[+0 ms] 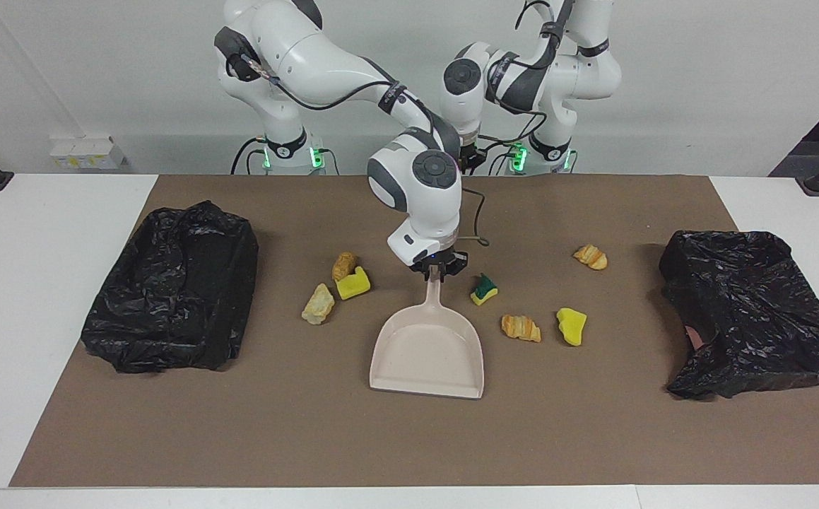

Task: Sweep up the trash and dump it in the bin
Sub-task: 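Grasp the dustpan with the right gripper while the left gripper grasps the brush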

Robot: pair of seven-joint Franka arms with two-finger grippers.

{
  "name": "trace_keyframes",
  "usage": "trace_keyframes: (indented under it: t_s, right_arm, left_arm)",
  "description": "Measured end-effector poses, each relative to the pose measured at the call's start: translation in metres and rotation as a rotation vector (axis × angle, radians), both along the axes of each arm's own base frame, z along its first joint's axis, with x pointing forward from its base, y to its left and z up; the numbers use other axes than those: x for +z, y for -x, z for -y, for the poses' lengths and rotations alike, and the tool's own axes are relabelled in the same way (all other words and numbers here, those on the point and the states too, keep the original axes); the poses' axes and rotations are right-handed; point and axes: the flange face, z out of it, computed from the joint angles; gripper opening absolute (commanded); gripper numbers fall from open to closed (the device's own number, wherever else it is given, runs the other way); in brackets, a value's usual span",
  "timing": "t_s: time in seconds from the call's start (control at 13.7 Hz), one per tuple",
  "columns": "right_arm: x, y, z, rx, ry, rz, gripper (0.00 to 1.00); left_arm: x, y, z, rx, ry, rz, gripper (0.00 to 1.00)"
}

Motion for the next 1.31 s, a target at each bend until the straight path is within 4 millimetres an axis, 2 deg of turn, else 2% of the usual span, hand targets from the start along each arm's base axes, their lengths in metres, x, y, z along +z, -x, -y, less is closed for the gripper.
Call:
trace_keyframes:
  t_s: [0.15,0.22,0.29,0.44,0.58,0.73,0.87,1.16,1.31]
  right_arm:
    - [0.027,0.005,0.007,0.094,0.006,-0.002,0.0]
    - [0.045,0.009,0.017,0.173,0.02,-0.019,0.0]
    - [0.063,0.012,0.031,0.266,0.033,-0.039,0.0]
    - [0.096,0.015,0.073,0.49,0.057,-0.072,0.0]
    - [0.109,0.013,0.116,0.714,0.074,-0.087,0.0]
    - [0.103,0.012,0.139,0.956,0.062,-0.11,0.0]
    - [0.087,0.014,0.141,1.176,0.029,-0.124,0.0]
    - [0.049,0.029,0.119,1.334,0.011,-0.112,0.0]
    - [0.032,0.039,0.109,1.36,0.01,-0.118,0.0]
  left_arm:
    - [0.019,-0.025,-0.036,0.031,-0.023,0.044,0.0]
    - [0.025,-0.038,-0.053,0.049,-0.039,0.065,0.0]
    - [0.028,-0.048,-0.069,0.065,-0.059,0.082,0.0]
    - [0.03,-0.066,-0.098,0.098,-0.105,0.101,0.0]
    - [0.029,-0.078,-0.131,0.205,-0.146,0.081,0.0]
    - [0.026,-0.09,-0.169,0.345,-0.175,0.067,0.0]
    - [0.021,-0.097,-0.202,0.491,-0.202,0.056,0.0]
    - [0.014,-0.105,-0.26,0.661,-0.194,0.013,0.0]
    - [0.004,-0.101,-0.272,0.69,-0.201,-0.016,0.0]
